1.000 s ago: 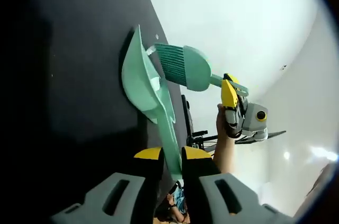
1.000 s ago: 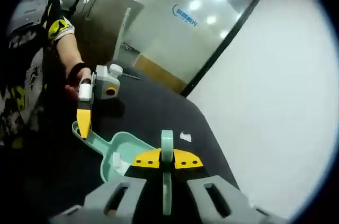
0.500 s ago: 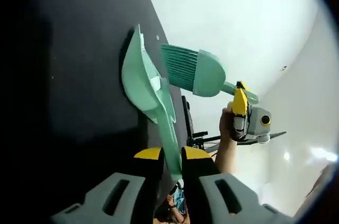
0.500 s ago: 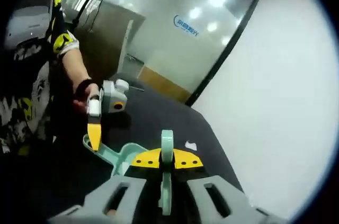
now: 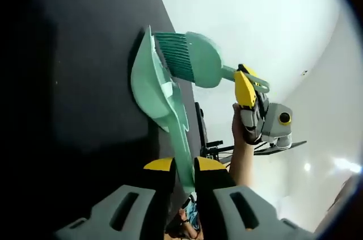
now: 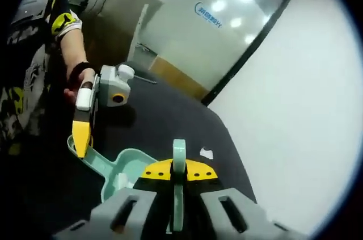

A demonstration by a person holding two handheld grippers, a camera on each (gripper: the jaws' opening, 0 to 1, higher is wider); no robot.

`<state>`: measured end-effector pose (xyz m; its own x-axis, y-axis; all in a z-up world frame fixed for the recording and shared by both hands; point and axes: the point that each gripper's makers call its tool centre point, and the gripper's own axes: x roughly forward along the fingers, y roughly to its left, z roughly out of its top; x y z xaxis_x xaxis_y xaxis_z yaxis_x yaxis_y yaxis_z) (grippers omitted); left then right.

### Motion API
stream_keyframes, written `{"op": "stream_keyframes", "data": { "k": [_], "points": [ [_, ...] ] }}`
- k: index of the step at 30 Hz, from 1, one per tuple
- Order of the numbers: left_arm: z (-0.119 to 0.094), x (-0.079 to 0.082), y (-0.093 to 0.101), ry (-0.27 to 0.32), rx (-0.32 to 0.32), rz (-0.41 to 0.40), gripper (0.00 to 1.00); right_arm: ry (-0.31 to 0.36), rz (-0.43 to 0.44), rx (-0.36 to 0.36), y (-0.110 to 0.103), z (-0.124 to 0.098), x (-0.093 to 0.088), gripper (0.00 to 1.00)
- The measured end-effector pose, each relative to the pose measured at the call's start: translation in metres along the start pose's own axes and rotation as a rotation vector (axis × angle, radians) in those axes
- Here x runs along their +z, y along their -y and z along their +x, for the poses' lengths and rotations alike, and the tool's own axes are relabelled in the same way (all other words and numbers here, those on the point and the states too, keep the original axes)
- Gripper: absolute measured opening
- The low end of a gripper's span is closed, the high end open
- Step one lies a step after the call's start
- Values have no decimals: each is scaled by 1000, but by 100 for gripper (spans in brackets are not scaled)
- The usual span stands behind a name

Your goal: Pick up the broom and sweep the trash on the tabletop into the dustpan.

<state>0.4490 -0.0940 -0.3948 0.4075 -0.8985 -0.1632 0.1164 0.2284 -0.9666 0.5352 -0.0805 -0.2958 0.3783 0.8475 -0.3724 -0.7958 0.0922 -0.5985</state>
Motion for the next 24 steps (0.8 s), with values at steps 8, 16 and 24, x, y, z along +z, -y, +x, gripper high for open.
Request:
{"op": "stream_keyframes", "data": {
  "k": [8, 16, 24],
  "points": [
    [-1, 4, 0, 4, -5, -3, 11, 28, 0, 65, -15, -19, 20, 4],
    [0, 2, 1, 6, 8, 30, 11, 57, -33, -26, 9, -42, 33, 5],
    [0, 8, -1, 5, -3, 4, 11, 60, 25, -29, 15, -36, 22, 4]
  ]
}}
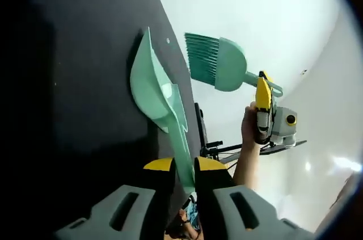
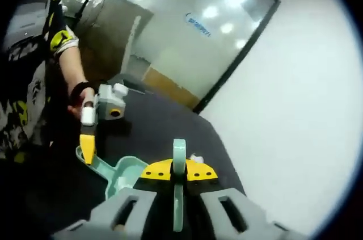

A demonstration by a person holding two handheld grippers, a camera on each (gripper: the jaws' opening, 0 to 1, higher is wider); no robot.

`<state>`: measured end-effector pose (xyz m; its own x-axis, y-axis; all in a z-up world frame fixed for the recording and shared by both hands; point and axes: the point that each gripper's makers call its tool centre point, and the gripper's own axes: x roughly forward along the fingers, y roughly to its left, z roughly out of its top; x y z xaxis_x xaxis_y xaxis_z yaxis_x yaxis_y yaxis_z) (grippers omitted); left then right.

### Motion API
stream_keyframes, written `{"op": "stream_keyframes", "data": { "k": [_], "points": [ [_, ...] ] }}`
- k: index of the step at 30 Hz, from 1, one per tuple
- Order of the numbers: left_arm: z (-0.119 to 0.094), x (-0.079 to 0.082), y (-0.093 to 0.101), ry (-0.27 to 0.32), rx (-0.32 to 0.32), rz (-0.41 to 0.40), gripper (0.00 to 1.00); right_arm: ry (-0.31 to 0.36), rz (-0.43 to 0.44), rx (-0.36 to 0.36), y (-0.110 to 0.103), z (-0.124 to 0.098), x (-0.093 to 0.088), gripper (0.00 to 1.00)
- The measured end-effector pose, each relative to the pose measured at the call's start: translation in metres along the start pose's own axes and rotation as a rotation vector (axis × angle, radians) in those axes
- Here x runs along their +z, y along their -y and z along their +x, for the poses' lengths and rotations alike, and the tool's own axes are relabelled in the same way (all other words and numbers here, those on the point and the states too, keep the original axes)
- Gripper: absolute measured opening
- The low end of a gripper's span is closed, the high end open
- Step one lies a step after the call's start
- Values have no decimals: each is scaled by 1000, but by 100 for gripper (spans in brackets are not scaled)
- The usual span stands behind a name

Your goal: Pick up the broom and sweep the trash on the tabletop into the dustpan.

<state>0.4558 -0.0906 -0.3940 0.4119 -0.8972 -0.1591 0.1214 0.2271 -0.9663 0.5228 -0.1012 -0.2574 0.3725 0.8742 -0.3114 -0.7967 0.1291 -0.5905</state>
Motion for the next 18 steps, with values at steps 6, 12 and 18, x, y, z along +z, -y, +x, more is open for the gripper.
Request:
{"op": "stream_keyframes", "data": {
  "k": [6, 12, 18],
  "points": [
    [1, -4, 1, -1, 3, 0, 12, -57, -53, 128, -35, 27, -12, 4],
    [1, -5, 1, -1, 2, 1, 11, -17, -31, 177, -47, 16, 4, 4],
    [0, 1, 0, 0, 11, 10, 11, -18, -77, 97, -30, 3, 13, 4]
  ]
}}
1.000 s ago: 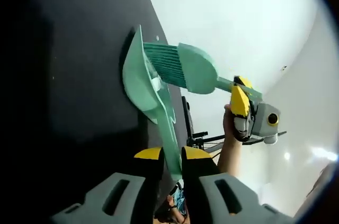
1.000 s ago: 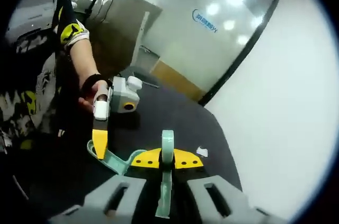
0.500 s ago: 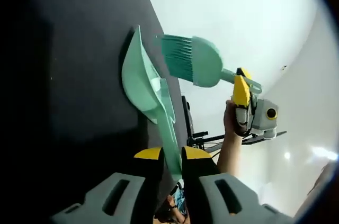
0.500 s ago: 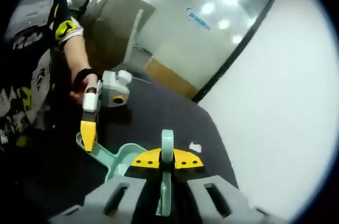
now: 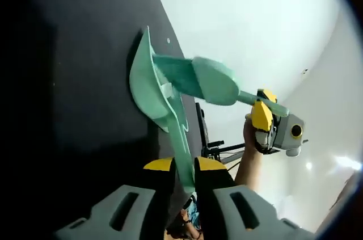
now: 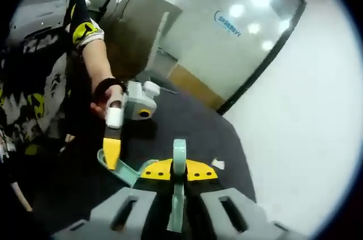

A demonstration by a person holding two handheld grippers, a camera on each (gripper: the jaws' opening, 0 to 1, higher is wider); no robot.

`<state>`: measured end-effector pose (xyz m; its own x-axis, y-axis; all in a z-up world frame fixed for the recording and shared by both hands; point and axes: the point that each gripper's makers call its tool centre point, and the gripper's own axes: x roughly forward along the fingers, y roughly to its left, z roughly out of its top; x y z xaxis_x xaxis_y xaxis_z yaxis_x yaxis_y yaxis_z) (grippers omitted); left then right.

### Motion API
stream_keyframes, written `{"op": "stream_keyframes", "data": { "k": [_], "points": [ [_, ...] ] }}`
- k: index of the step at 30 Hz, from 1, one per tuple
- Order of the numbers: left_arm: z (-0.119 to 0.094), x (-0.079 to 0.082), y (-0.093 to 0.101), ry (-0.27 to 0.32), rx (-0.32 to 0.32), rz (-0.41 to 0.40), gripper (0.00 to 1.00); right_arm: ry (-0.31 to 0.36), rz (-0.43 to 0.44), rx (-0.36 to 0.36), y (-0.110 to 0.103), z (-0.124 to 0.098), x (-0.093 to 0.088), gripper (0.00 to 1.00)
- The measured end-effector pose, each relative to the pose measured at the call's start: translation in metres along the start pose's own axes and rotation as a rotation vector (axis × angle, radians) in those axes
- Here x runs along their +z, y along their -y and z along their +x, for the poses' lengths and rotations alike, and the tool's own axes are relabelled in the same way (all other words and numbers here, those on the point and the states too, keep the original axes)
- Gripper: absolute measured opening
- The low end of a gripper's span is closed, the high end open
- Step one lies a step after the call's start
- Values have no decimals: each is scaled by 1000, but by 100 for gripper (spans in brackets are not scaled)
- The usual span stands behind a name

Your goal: Pick up the broom and sweep the trash on the tabletop into the dustpan.

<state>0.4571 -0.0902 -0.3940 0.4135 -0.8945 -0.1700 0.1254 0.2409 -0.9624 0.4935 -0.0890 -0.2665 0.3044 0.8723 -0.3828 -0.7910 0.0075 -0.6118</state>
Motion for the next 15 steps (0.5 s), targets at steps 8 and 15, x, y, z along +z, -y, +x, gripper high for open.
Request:
{"op": "stream_keyframes", "data": {
  "k": [8, 15],
  "points": [
    [4, -4, 3, -12, -8, -9, 12, -98, 10, -374, 98, -51, -37, 4],
    [12, -4, 5, -12, -10, -16, 12, -197, 126, -416, 135, -49, -103, 4]
  ]
}}
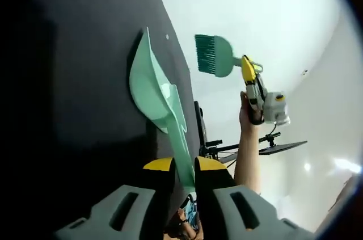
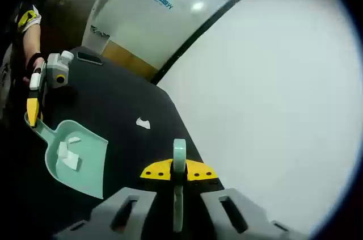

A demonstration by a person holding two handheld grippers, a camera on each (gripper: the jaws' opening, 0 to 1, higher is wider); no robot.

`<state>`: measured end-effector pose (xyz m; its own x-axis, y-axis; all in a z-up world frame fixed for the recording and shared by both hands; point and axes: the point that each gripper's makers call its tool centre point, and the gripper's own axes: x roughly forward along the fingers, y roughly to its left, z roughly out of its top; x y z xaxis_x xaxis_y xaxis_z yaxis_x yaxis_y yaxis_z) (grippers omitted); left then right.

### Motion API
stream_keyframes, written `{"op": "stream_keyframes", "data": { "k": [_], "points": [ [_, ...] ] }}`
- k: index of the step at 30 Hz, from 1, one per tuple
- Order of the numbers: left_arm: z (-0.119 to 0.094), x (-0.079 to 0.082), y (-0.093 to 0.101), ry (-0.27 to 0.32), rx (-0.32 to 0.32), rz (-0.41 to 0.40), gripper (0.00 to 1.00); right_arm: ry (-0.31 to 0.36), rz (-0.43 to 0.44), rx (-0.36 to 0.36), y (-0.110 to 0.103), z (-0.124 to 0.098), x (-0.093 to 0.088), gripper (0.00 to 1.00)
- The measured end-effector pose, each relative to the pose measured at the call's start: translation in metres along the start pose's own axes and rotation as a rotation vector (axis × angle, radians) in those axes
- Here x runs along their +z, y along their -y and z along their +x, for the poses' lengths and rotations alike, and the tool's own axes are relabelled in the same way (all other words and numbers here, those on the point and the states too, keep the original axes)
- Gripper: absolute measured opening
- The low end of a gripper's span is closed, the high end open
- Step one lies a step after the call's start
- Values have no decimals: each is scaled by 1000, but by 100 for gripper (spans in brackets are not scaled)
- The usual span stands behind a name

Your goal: Pick up the broom and sweep the trash on the tabletop into the dustpan.

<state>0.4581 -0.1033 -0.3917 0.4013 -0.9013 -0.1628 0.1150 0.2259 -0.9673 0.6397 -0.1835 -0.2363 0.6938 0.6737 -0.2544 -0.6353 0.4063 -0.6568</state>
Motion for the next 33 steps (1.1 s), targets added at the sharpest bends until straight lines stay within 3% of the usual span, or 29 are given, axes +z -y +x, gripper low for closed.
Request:
{"op": "stream_keyframes", "data": {
  "k": [6, 9, 15, 19, 26, 33],
  "points": [
    [4, -3, -2, -5, -3, -21, 11, -52, 6, 19, 1, 35, -29, 4],
    [5, -6, -2, -8, -4, -26, 11, -41, 39, 49, 3, 50, -35, 4],
    [4, -20, 1, -4, -6, -27, 11, -59, 13, 43, 8, 70, -54, 4],
    [2, -29, 3, -4, -7, -27, 11, -78, 43, 70, -6, 70, -59, 4],
    [5, -16, 0, -5, -5, -24, 11, -39, 38, 92, -24, 53, -46, 4],
    [3, -25, 2, -2, 4, -6, 11, 19, 7, 190, -67, 31, -9, 4]
  ]
}}
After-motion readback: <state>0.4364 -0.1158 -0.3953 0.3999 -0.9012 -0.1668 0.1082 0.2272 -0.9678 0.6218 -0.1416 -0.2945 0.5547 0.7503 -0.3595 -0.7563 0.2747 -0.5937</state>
